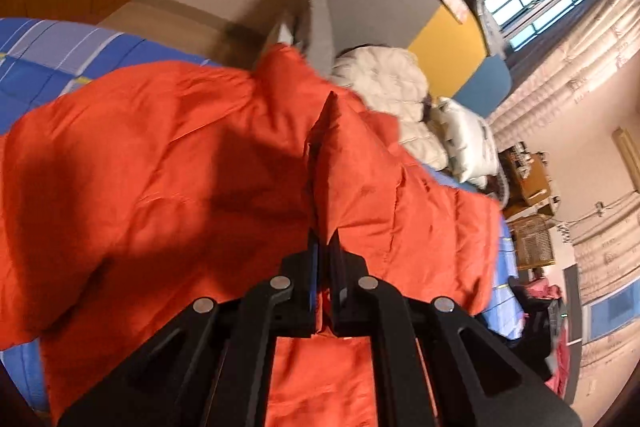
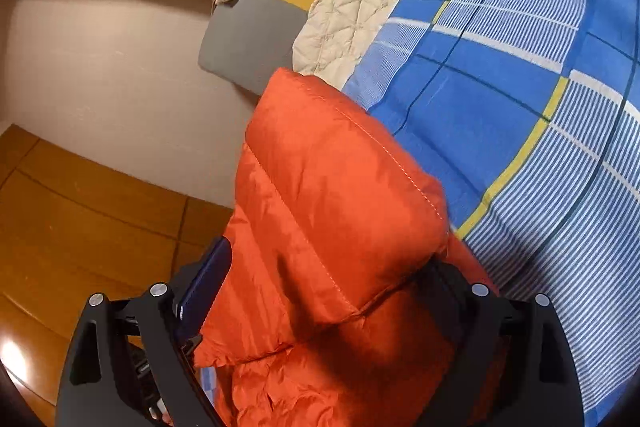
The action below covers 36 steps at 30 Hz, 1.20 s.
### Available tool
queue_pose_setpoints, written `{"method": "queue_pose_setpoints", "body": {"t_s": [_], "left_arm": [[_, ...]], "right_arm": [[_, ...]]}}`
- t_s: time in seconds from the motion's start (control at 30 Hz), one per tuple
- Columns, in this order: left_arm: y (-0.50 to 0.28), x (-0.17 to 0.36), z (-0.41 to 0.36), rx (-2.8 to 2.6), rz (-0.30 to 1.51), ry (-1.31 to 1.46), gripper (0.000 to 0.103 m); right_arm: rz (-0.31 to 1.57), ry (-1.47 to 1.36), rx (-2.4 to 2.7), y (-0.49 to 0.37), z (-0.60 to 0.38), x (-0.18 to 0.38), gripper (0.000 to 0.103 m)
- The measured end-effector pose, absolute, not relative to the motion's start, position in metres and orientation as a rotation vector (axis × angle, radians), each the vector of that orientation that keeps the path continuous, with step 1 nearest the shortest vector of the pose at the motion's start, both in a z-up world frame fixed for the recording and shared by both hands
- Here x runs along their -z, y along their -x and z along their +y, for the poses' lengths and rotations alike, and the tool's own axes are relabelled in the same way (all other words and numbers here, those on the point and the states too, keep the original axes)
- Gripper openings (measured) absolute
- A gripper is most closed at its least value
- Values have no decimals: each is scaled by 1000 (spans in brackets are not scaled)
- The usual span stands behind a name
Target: Fold large clothes
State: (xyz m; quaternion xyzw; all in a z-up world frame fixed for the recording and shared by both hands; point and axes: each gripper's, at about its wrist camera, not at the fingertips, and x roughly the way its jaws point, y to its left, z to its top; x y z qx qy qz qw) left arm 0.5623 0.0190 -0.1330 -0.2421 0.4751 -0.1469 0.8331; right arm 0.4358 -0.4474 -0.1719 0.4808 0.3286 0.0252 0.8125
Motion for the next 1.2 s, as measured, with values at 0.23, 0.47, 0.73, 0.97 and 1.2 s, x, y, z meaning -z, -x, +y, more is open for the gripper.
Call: {"method": "queue_pose_setpoints", "body": {"t_s": [0.23,0.47,0.73,0.97,1.2], "left_arm": [[-560,168,37,213,1056,544,4],[-557,170,38,171,1052,545,4],[-549,167,56,136,1046,570,4],[-553,175,58,88,1084,531,5],[-548,171,45,67,1075,411,6]], "right_arm": [[779,-785,-116,-417,-420,150,89],[700,-725,-135,-418,-419,121,89],[736,-842,-158,-437,-426,132,86],[844,-927,-158,-421,-416,172,89],[761,-981,-97,-451,-436,161,89]]}}
